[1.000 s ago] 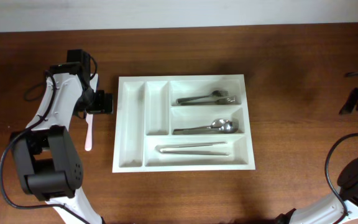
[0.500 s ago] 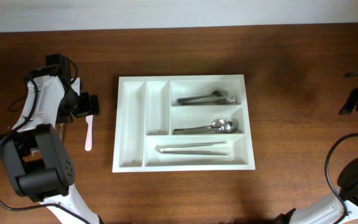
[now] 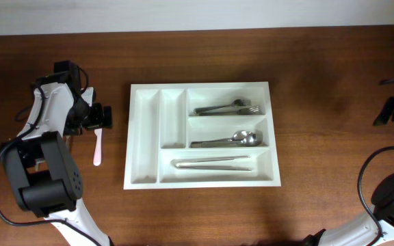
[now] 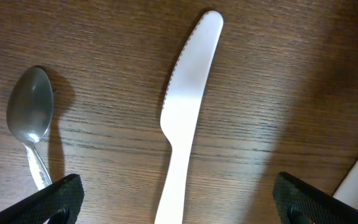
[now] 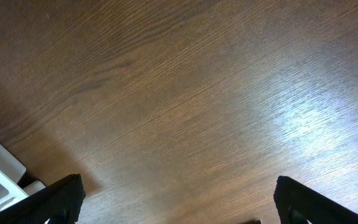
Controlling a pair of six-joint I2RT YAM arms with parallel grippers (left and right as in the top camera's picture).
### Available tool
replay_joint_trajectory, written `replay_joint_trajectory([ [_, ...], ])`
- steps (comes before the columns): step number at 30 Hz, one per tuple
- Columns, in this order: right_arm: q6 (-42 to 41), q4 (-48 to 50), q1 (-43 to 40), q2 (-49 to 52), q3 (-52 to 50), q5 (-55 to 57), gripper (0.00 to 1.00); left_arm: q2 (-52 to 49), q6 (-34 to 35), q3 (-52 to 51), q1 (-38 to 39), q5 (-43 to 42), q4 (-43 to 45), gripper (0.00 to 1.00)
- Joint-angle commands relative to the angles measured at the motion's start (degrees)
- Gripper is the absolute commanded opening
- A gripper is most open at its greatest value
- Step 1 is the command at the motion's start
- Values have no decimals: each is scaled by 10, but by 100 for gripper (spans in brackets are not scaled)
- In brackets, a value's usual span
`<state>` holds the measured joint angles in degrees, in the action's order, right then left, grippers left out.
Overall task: Pack container
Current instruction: 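Lower the left gripper onto the white knife and close on it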
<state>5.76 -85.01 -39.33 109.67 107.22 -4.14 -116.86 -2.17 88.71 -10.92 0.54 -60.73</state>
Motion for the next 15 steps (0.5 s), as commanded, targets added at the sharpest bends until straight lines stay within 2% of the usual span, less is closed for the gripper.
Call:
replay_joint_trajectory([
  [1, -7, 1, -3, -9, -2, -3, 99, -5, -11, 0, -1, 7, 5, 99],
  [15, -7, 1, -3, -9, -2, -3, 99, -6, -11, -30, -1, 3, 28, 99],
])
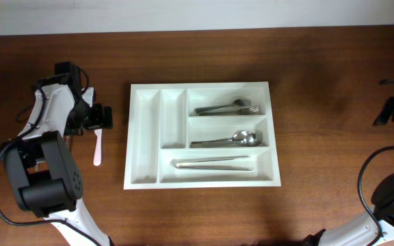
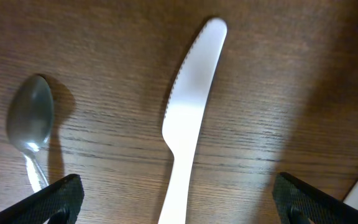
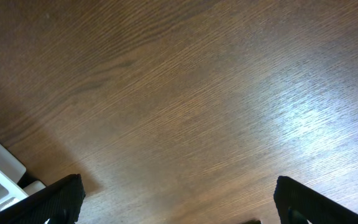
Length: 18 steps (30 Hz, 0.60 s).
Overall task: Pack container
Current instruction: 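Lower the left gripper onto the white knife and close on it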
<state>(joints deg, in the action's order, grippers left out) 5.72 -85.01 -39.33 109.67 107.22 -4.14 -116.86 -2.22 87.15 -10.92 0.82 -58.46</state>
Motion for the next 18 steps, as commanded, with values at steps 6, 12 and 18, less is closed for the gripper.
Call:
replay_joint_trajectory([
  [6, -6, 1, -3, -9, -2, -3, 99, -6, -11, -35, -1, 0, 19, 99],
  [12, -6, 1, -3, -9, -2, -3, 99, -6, -53, -37, -1, 0, 19, 99],
  [18, -6, 1, -3, -9, -2, -3, 99, -6, -78, -37, -1, 0, 20, 99],
])
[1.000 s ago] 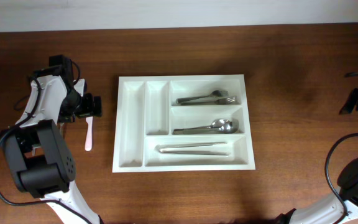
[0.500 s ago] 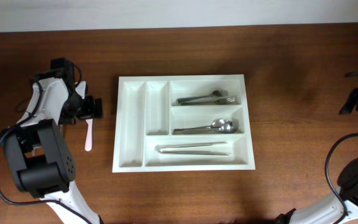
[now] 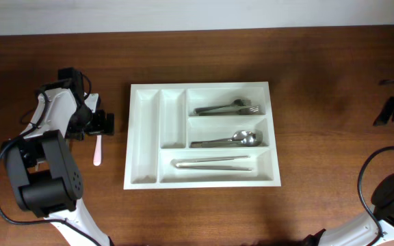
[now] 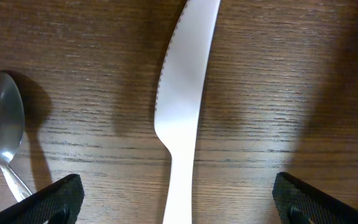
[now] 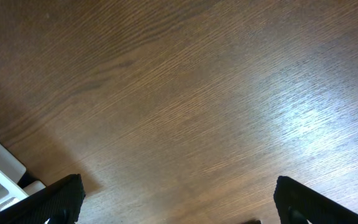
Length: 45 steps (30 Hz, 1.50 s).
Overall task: Pack container
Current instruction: 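Lower the left gripper onto the white knife and close on it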
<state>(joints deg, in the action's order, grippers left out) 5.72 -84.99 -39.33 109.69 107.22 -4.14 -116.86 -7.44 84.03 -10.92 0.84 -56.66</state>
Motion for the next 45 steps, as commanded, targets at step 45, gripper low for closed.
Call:
replay_joint_trajectory([
  [45, -6, 1, -3, -9, -2, -3, 99, -54, 33, -8, -5, 4, 5, 99],
])
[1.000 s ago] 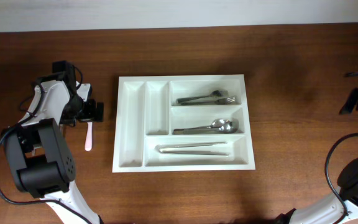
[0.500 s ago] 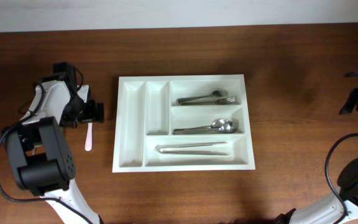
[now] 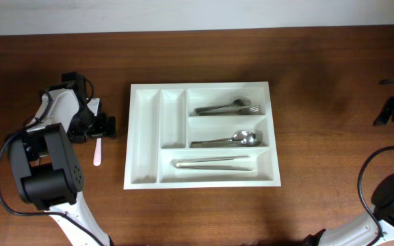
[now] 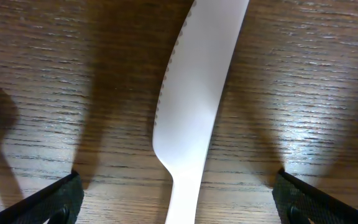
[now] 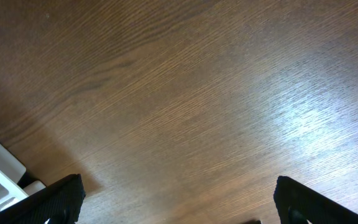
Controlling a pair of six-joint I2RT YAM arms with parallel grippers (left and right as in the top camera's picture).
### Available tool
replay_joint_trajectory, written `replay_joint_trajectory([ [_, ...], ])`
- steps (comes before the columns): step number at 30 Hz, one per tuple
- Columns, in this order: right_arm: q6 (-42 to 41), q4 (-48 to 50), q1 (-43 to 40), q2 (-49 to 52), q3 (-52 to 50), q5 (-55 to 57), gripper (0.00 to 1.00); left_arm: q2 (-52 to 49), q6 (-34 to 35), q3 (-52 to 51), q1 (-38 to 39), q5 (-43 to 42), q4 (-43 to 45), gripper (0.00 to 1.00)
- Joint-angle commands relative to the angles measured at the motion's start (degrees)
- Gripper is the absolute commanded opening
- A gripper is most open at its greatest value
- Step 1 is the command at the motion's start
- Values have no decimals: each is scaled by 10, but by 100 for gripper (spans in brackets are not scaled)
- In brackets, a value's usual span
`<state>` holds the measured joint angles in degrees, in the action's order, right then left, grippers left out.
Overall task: Pack container
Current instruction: 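Lower the left gripper onto the white knife and close on it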
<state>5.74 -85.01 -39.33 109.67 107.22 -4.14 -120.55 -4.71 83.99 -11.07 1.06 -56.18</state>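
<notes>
A white plastic knife (image 4: 194, 93) lies on the wooden table left of the white compartment tray (image 3: 144, 137); overhead its handle end (image 3: 97, 154) sticks out below my left gripper. My left gripper (image 4: 182, 205) is open and low over the knife, one finger (image 4: 55, 202) on each side of the handle. In the overhead view that gripper (image 3: 96, 127) sits just left of the tray. My right gripper (image 5: 182, 205) is open over bare wood, at the table's far right edge (image 3: 390, 111).
The tray holds forks (image 3: 228, 108), spoons (image 3: 228, 140) and long metal pieces (image 3: 214, 162) in its right compartments; its two left slots (image 3: 173, 116) hold nothing. A tray corner shows in the right wrist view.
My left gripper has dropped closer to the knife, which now fills more of the wrist view. The metal spoon at the left has left that view. The right arm has not moved.
My left gripper hung open above the knife, with a metal spoon lying to its left. It then shifted along the knife toward the handle, and now stands low with its fingers on both sides of the knife. The right gripper stayed open and still.
</notes>
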Motion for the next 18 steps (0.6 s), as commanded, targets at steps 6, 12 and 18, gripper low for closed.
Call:
replay_joint_trajectory([
  [6, -7, 1, -3, -9, -2, -3, 99, -17, 6, -7, -3, 2, 1, 75],
  [12, -7, 1, -3, -9, -2, -3, 99, -17, 6, -7, -3, 2, 4, 44],
  [18, -7, 1, -3, -9, -2, -3, 99, -17, 6, -7, -3, 2, 3, 14],
])
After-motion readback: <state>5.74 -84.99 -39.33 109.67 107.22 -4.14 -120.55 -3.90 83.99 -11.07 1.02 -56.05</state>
